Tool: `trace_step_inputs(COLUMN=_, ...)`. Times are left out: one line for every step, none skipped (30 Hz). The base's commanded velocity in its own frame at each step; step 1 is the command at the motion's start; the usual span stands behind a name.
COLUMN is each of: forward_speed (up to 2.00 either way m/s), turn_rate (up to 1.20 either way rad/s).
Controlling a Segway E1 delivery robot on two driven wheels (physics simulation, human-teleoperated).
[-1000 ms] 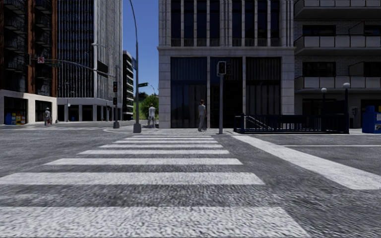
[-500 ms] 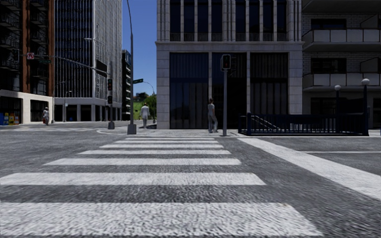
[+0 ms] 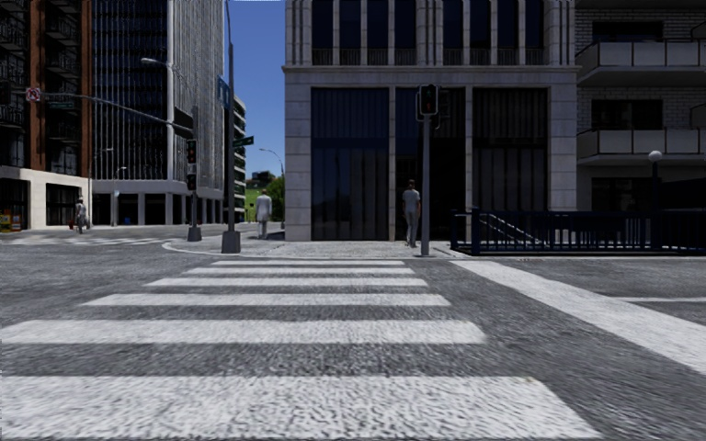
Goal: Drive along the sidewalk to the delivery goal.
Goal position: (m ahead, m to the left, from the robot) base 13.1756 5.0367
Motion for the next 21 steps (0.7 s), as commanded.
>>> trace_step_inputs(forward_speed=2.00, turn_rate=0.00)
trace_step_inputs(forward_speed=2.00, turn_rate=0.00)
trace_step_inputs(forward_speed=2.00, turn_rate=0.00)
trace_step_inputs(forward_speed=2.00, turn_rate=0.00)
trace_step_inputs(forward_speed=2.00, turn_rate=0.00)
trace_step_inputs(forward_speed=2.00, turn_rate=0.00)
trace_step_inputs(forward_speed=2.00, turn_rate=0.00)
trace_step_inputs(forward_speed=2.00, turn_rate=0.00)
trace_step_inputs(forward_speed=2.00, turn_rate=0.00)
trace_step_inputs(forward_speed=2.00, turn_rate=0.00)
trace_step_inputs(forward_speed=2.00, turn_rate=0.00)
trace_step_inputs(forward_speed=2.00, turn_rate=0.00)
trace_step_inputs(forward_speed=2.00, turn_rate=0.00)
trace_step_inputs(forward_speed=2.00, turn_rate=0.00)
trace_step_inputs(forward_speed=2.00, turn_rate=0.00)
trace_step_inputs(forward_speed=2.00, turn_rate=0.00)
trace_step_inputs(forward_speed=2.00, turn_rate=0.00)
trace_step_inputs(forward_speed=2.00, turn_rate=0.00)
trace_step_inputs(forward_speed=2.00, turn_rate=0.00)
trace_step_inputs(forward_speed=2.00, turn_rate=0.00)
trace_step_inputs(forward_speed=2.00, turn_rate=0.00)
